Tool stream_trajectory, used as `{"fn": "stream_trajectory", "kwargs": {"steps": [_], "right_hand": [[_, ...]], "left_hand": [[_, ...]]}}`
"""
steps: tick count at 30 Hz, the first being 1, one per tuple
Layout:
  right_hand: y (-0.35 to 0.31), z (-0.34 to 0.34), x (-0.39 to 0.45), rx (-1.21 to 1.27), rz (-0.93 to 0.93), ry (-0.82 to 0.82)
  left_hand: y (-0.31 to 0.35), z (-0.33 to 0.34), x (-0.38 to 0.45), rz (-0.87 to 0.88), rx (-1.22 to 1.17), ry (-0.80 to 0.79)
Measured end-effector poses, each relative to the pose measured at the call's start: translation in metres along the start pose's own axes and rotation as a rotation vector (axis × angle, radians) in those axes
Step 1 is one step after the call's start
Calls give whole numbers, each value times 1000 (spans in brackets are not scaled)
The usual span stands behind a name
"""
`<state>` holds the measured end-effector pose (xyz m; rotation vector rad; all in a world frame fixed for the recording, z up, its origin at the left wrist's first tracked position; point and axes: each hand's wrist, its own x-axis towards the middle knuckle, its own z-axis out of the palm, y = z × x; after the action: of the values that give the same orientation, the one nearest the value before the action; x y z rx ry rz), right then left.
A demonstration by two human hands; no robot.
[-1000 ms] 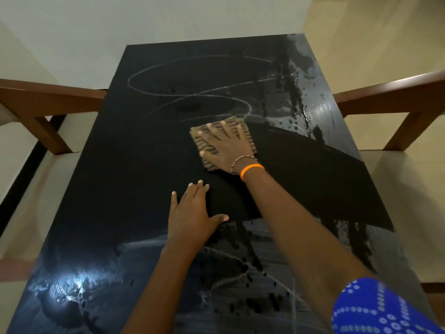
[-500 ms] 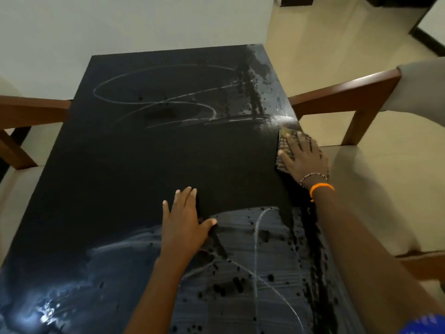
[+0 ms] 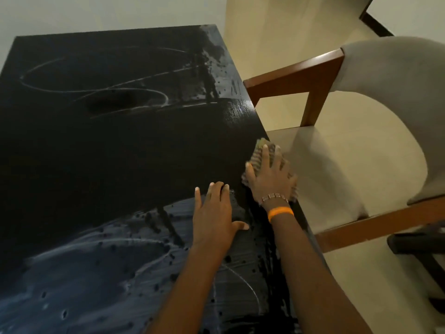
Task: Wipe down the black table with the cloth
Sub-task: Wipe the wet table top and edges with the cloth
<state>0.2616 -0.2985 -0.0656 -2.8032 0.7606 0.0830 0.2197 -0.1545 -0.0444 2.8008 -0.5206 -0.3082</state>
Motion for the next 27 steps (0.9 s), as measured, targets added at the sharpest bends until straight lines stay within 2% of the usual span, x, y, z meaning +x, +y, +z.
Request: {"fn": "stream_trajectory", "kwargs": {"steps": [5, 10, 14, 22, 27], "right_hand": [[-31, -11, 84, 4, -56, -46], [-24, -13, 96, 29, -100, -41], [2, -12, 55, 29, -92, -17], [61, 1, -89, -38, 62, 115], [58, 11, -117, -70, 56, 94]], "left_hand": [[2, 0, 1, -4, 46, -20], [7, -5, 3, 7, 62, -42], [9, -6, 4, 1, 51, -61], [6, -3, 1, 5, 27, -37], [-7, -1, -13, 11, -74, -22]]}}
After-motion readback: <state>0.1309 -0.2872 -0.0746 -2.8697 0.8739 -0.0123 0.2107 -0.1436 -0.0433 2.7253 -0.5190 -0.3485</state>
